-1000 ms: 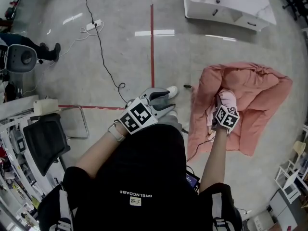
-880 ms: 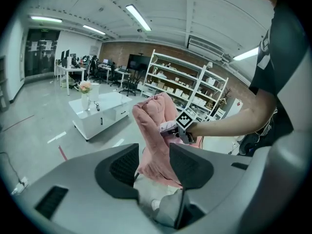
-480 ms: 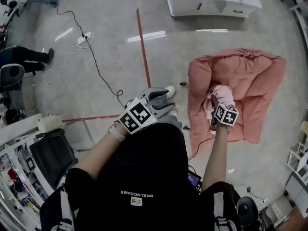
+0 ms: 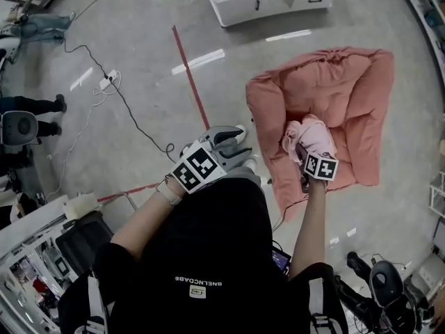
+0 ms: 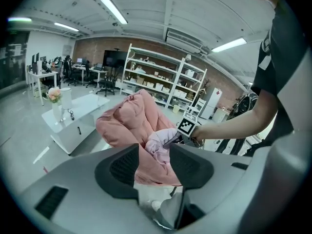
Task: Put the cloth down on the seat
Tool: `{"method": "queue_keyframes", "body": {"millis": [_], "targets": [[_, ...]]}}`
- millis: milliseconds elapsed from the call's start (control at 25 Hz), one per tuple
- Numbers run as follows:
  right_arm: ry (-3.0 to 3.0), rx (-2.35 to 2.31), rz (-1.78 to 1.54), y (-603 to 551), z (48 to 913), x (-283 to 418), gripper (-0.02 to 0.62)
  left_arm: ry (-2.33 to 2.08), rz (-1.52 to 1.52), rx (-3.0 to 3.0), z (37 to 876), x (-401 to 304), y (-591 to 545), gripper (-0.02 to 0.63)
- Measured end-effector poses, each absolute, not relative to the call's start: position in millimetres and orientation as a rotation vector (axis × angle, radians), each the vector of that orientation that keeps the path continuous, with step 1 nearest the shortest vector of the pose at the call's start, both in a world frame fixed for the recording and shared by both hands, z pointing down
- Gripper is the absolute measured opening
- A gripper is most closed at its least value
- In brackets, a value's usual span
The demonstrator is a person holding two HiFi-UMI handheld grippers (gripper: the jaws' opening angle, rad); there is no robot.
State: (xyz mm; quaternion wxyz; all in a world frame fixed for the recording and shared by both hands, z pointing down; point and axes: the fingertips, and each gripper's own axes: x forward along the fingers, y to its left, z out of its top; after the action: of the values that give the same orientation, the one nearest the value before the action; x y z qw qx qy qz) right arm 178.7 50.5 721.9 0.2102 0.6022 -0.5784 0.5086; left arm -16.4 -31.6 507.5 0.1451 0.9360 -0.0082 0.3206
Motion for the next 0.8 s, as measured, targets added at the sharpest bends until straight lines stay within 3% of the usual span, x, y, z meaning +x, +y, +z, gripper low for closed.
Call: {"method": "queue_keyframes", "body": {"millis": [400, 800], "targets": [[-1.432, 1.607, 1.582, 127, 729, 181, 0.262, 0.189, 0.954, 2.711, 503, 27, -6, 0.187], [-1.266, 1.641, 1.674, 213, 750, 181, 0.308, 0.441, 1.006, 2.697, 518, 64, 30, 0.187]]}}
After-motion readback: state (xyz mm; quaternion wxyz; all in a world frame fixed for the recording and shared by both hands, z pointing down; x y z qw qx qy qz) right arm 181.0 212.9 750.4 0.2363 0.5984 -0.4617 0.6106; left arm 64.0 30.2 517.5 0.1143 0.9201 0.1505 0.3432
